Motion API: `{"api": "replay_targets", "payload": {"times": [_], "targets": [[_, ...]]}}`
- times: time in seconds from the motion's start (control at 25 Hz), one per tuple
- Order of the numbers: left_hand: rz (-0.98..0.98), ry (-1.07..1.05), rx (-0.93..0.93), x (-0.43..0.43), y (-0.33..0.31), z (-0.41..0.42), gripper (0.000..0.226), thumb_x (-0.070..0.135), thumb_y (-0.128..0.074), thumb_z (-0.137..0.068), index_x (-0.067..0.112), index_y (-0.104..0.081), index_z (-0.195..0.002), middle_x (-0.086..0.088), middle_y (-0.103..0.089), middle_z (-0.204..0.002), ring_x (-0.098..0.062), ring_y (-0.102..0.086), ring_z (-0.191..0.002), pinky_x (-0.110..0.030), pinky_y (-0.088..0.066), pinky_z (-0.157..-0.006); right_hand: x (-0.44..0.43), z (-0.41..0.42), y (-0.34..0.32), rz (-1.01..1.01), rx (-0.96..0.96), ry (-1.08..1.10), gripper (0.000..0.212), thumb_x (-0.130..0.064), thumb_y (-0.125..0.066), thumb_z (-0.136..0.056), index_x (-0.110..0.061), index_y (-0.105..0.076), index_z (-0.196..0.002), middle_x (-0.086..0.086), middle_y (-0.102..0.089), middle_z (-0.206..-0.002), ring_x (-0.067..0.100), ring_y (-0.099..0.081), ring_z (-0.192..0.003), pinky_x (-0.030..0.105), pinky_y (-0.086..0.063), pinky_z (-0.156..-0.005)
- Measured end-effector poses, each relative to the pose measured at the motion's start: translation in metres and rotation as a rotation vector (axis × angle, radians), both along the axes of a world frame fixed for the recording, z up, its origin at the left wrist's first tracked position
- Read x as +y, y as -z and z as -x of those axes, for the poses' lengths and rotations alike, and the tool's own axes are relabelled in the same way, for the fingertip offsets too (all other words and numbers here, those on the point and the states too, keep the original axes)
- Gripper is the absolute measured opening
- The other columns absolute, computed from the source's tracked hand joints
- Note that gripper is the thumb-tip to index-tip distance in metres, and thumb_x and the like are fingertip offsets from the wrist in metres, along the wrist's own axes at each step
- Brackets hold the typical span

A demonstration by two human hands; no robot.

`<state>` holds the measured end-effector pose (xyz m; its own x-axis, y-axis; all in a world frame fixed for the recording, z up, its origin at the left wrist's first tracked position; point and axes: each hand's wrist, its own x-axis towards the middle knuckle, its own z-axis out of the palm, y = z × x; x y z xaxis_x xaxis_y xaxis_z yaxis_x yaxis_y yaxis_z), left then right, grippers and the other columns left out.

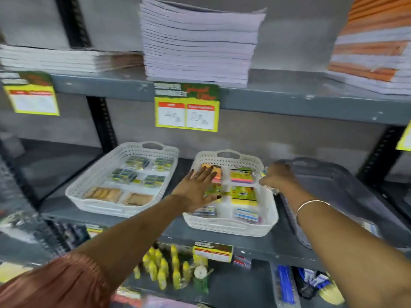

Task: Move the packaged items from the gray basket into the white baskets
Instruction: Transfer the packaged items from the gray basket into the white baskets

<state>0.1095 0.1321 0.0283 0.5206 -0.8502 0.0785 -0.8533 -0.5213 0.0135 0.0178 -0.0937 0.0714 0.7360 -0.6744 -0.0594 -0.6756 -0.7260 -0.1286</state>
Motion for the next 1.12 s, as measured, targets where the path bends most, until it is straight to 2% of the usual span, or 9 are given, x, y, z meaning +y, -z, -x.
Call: {"api": "replay_targets", "payload": {"times": [0.12,0.2,0.32,0.44,0.56,0.68,0.88,1.12], "targets": [[-0.006,-0.118,-0.034,0.071,0.004,-0.035,0.104,0.077,0.001,-0.065,0.015,-0.010,-0.148,-0.005,-0.005,-0.159,-0.021,-0.004,-0.146,-0.044,-0.008,-0.117,0.055,-0.047,-0.009,-0.012,-0.060,-0.094,0.059,-0.040,-0.064,-0.078,-0.008,-0.057,-0.128,0.015,-0.053,-0.133,0.031,-0.045,-0.127,0.033,-0.041,-0.102],[-0.038,-0.212,-0.028,0.119,0.008,-0.054,0.114,0.082,0.007,-0.056,0.015,-0.008,-0.148,-0.005,0.000,-0.159,-0.021,-0.001,-0.146,-0.044,-0.007,-0.117,0.099,-0.082,-0.008,-0.060,-0.087,-0.134,0.071,-0.043,-0.065,-0.069,-0.007,-0.053,-0.129,0.015,-0.049,-0.134,0.032,-0.041,-0.128,0.038,-0.043,-0.103],[-0.063,-0.295,-0.014,0.175,0.021,-0.075,0.086,0.069,-0.008,-0.081,0.015,-0.008,-0.148,-0.005,0.003,-0.159,-0.022,0.001,-0.146,-0.044,-0.007,-0.118,0.162,-0.127,-0.005,-0.068,-0.160,-0.183,0.067,-0.036,-0.066,-0.075,-0.003,-0.049,-0.130,0.017,-0.046,-0.133,0.033,-0.041,-0.129,0.038,-0.043,-0.104],[-0.048,-0.295,-0.042,0.203,0.033,-0.085,0.078,0.063,-0.008,-0.084,0.017,-0.019,-0.145,-0.005,-0.004,-0.159,-0.021,-0.005,-0.146,-0.044,-0.012,-0.116,0.212,-0.166,0.002,-0.053,-0.155,-0.216,0.067,-0.034,-0.068,-0.077,-0.004,-0.047,-0.133,0.016,-0.043,-0.137,0.032,-0.039,-0.130,0.038,-0.044,-0.101],[-0.007,-0.304,0.001,0.206,0.040,-0.087,0.062,0.055,-0.026,-0.094,0.017,-0.027,-0.143,-0.004,-0.010,-0.159,-0.020,-0.007,-0.145,-0.045,-0.018,-0.115,0.237,-0.192,0.015,-0.056,-0.094,-0.220,0.068,-0.033,-0.069,-0.078,-0.004,-0.045,-0.134,0.016,-0.040,-0.140,0.032,-0.038,-0.132,0.040,-0.045,-0.100],[0.040,-0.313,0.020,0.205,0.043,-0.087,0.063,0.055,-0.030,-0.093,0.015,-0.029,-0.142,-0.003,-0.014,-0.158,-0.020,-0.011,-0.145,-0.043,-0.026,-0.112,0.250,-0.207,0.032,-0.049,-0.036,-0.273,0.071,-0.035,-0.070,-0.079,-0.005,-0.044,-0.138,0.015,-0.038,-0.144,0.031,-0.035,-0.135,0.041,-0.044,-0.102],[0.037,-0.327,0.026,0.204,0.045,-0.089,0.065,0.057,-0.028,-0.092,0.015,-0.028,-0.142,-0.001,-0.012,-0.158,-0.019,-0.011,-0.145,-0.042,-0.028,-0.111,0.261,-0.233,0.058,-0.008,0.060,-0.419,0.079,-0.038,-0.067,-0.081,-0.008,-0.033,-0.145,0.017,-0.025,-0.154,0.031,-0.024,-0.144,0.041,-0.037,-0.110],[0.068,-0.312,0.030,0.204,0.046,-0.089,0.065,0.056,-0.032,-0.091,0.014,-0.030,-0.141,-0.003,-0.014,-0.158,-0.021,-0.011,-0.145,-0.043,-0.022,-0.113,0.250,-0.250,0.078,0.005,0.196,-0.470,0.065,-0.029,-0.065,-0.081,-0.011,-0.041,-0.139,0.017,-0.034,-0.147,0.031,-0.035,-0.137,0.039,-0.041,-0.106]]}}
